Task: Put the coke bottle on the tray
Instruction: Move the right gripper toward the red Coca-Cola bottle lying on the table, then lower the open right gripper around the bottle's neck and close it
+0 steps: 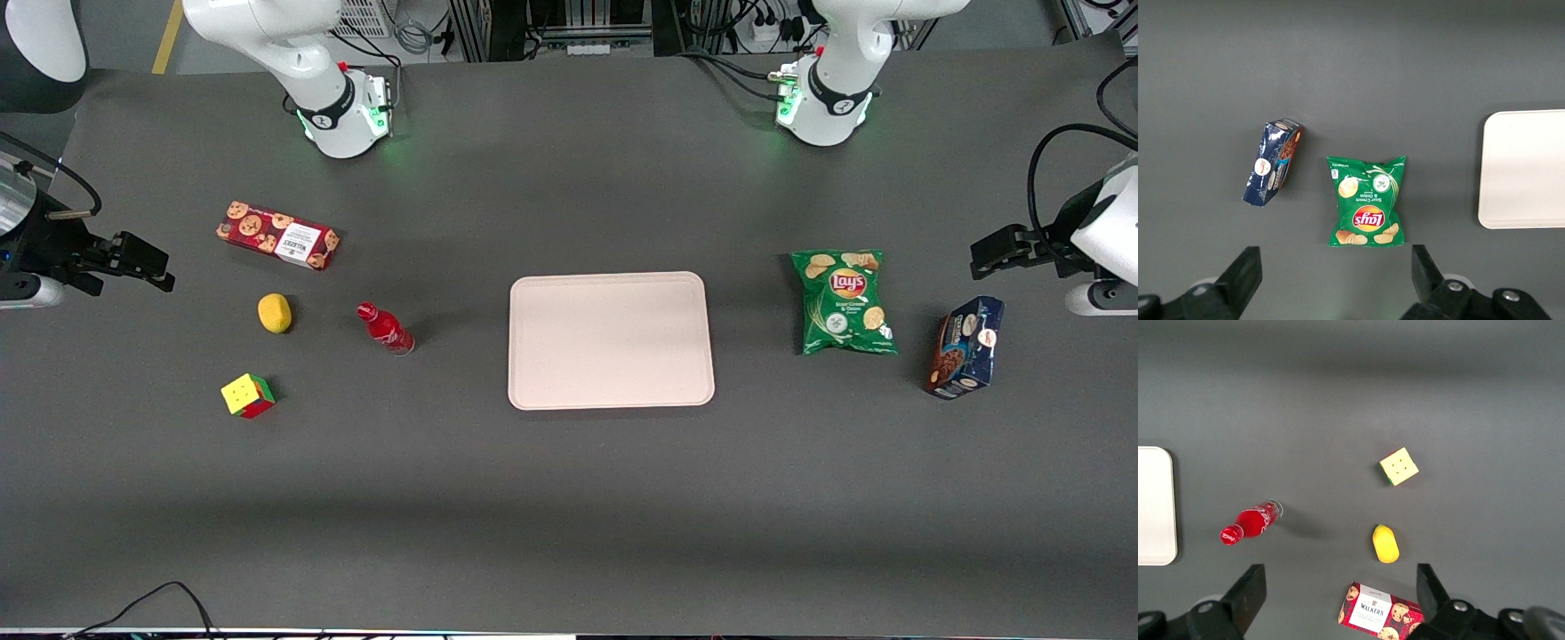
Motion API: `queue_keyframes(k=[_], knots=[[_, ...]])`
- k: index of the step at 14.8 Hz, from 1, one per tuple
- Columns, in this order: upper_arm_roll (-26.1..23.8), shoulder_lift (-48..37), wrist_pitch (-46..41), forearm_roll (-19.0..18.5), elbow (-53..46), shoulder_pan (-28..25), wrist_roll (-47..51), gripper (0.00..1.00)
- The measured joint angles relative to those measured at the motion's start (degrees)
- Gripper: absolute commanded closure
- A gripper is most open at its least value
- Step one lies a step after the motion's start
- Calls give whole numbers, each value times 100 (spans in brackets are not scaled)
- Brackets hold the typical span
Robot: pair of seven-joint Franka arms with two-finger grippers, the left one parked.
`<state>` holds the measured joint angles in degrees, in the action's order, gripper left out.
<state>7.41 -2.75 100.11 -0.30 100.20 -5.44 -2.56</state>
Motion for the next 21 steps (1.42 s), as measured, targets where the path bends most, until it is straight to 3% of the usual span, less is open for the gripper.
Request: queue_keyframes(k=[10, 18, 21], knots=[[-235, 99, -79, 7, -178, -172, 112, 0], [-1559, 1026, -47, 17, -587, -458, 1832, 0], [-1728, 1336, 353, 16, -385, -470, 1957, 0]])
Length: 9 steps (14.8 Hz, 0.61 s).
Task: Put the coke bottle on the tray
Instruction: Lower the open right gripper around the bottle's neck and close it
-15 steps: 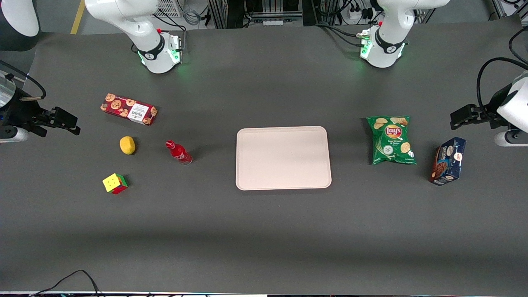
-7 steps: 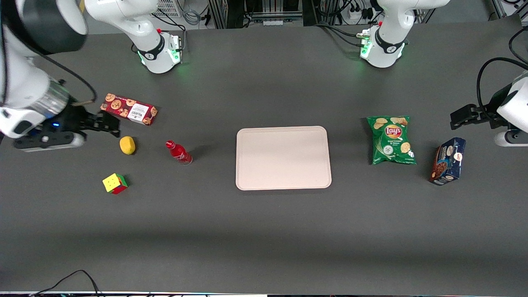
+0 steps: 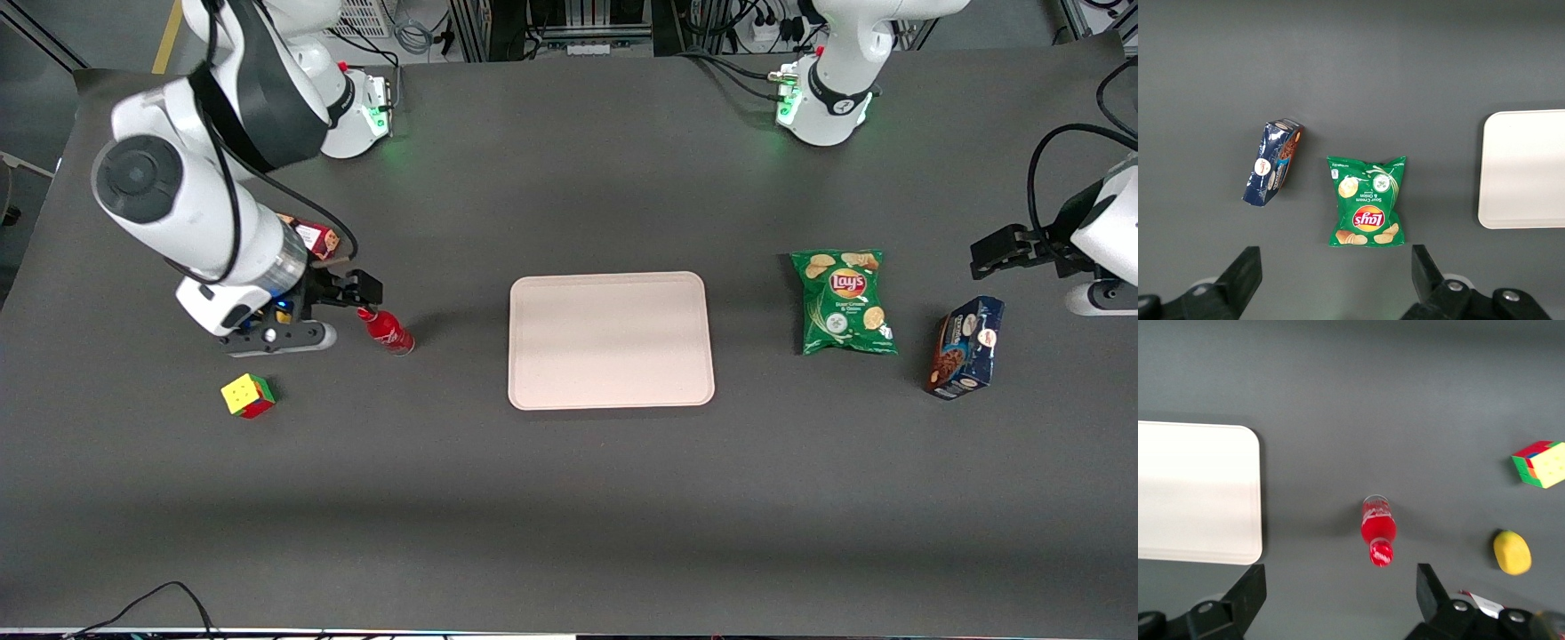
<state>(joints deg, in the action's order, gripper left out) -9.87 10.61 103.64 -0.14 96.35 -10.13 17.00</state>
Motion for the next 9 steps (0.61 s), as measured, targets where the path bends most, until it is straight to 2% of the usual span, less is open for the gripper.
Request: queue_keyframes(k=[9], knots=[[0, -163, 2138, 0, 2168, 79, -6, 0]])
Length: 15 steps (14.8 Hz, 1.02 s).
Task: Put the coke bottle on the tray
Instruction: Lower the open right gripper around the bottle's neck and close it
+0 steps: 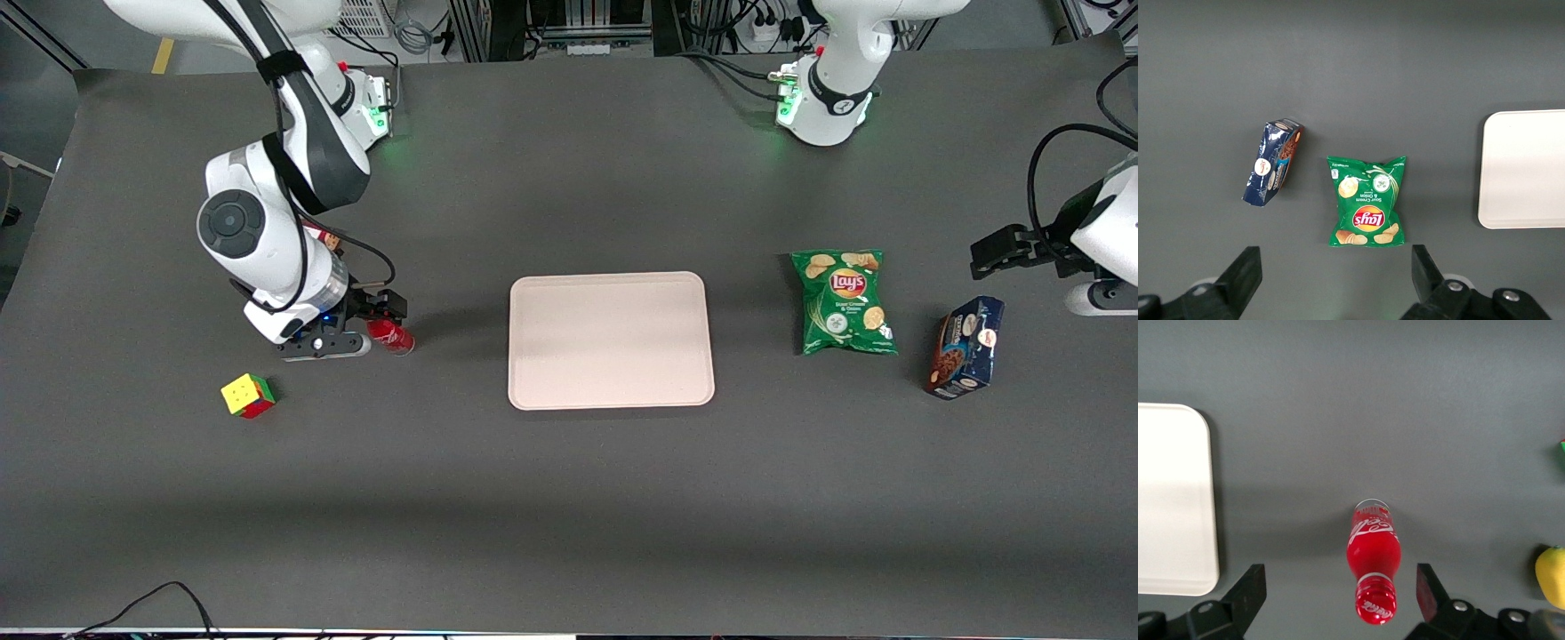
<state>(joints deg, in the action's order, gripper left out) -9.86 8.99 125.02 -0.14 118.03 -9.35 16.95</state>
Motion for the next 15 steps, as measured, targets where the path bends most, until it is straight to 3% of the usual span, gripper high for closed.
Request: queue_keyframes(k=[10, 13, 15], knots=[[4, -145, 595, -14, 746, 110, -164, 1], [13, -144, 716, -14, 867, 138, -218, 10], [13, -144, 734, -14, 888, 138, -224, 25]])
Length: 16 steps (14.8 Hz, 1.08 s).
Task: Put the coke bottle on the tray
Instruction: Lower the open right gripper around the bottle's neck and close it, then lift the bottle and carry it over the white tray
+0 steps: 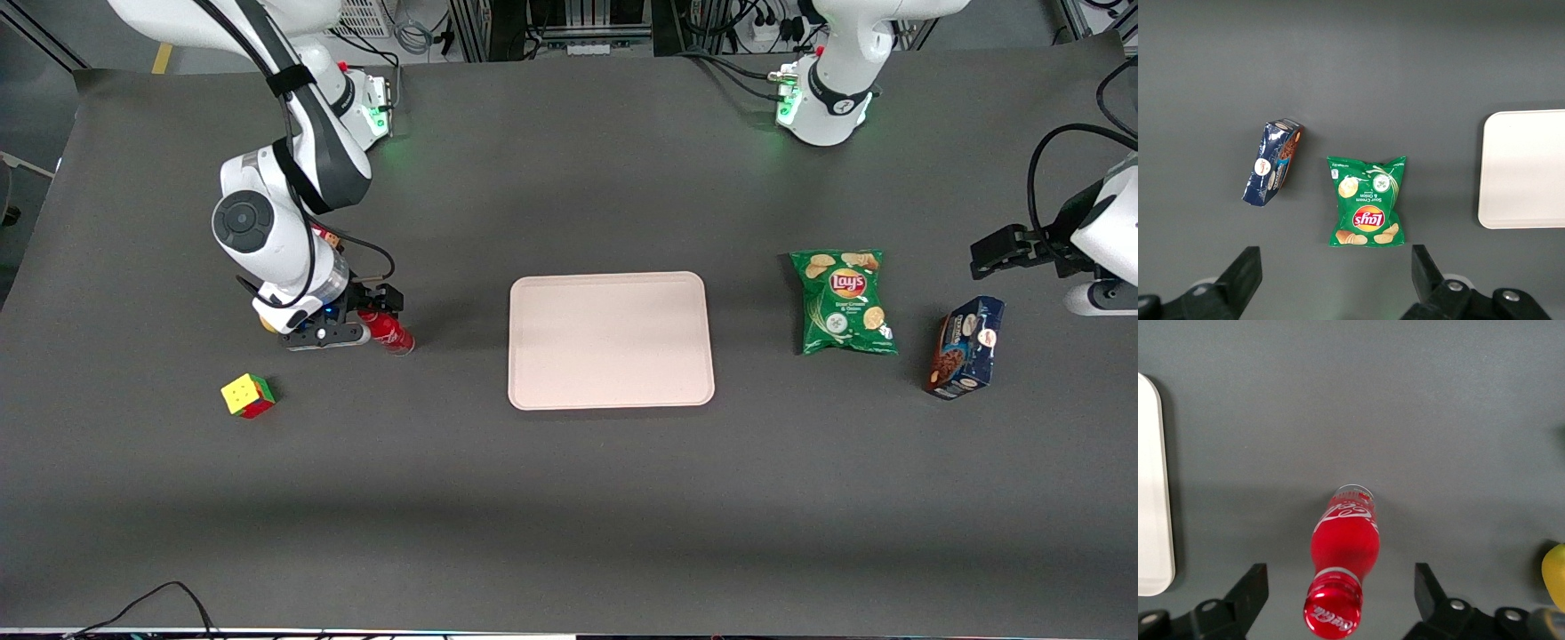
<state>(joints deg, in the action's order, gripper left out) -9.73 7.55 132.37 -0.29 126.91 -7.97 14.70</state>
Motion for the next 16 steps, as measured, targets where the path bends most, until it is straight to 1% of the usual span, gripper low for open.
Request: queue_keyframes(k=[6, 7, 12, 14, 16], knots=[[0, 0, 15, 0, 51, 0, -10, 91], [0, 0, 17, 0, 53, -1, -10, 100], [-6, -13, -26, -4, 22, -28, -2, 100], [-28, -64, -420, -4, -201, -45, 17, 100], [-48, -210, -1177, -3, -703, -49, 41, 100]])
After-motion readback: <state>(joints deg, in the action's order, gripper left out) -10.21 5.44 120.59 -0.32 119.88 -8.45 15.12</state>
